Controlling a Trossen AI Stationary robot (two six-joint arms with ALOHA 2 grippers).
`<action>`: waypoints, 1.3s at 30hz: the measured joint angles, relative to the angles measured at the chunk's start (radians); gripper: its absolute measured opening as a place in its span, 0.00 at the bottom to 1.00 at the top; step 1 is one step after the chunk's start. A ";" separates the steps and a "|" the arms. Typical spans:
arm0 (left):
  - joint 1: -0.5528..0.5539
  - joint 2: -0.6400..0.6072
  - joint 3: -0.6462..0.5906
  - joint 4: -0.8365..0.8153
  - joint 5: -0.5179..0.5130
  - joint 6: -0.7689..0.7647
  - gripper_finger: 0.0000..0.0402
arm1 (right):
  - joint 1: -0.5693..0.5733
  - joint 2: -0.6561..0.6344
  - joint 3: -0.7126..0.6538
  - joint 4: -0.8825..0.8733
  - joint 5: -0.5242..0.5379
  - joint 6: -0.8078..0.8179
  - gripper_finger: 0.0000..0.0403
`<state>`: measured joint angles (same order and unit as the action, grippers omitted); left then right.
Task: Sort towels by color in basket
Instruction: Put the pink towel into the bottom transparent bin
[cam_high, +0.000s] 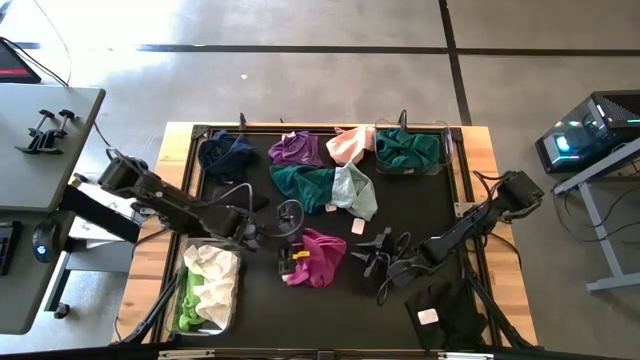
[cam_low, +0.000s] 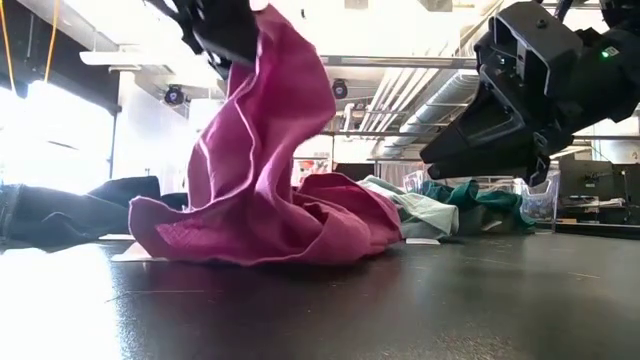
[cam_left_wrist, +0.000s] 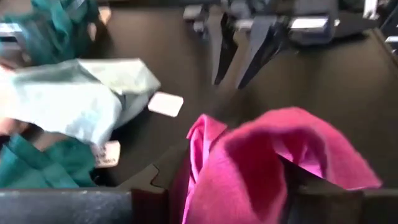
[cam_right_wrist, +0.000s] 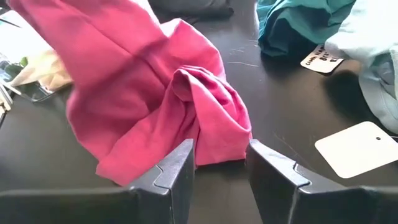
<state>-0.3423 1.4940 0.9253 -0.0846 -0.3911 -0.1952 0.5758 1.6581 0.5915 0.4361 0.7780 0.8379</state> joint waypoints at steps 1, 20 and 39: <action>0.009 0.020 0.000 0.007 0.012 -0.010 0.32 | 0.000 0.000 0.000 0.002 0.000 0.000 0.34; 0.195 0.080 0.280 -0.589 0.301 -0.011 0.43 | 0.000 0.000 0.000 0.002 0.034 -0.008 0.34; 0.126 0.194 -0.112 0.269 0.233 -0.045 0.37 | 0.000 0.000 0.000 0.000 0.041 -0.005 0.34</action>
<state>-0.2160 1.6881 0.8133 0.1847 -0.1586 -0.2399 0.5755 1.6577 0.5915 0.4359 0.8193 0.8326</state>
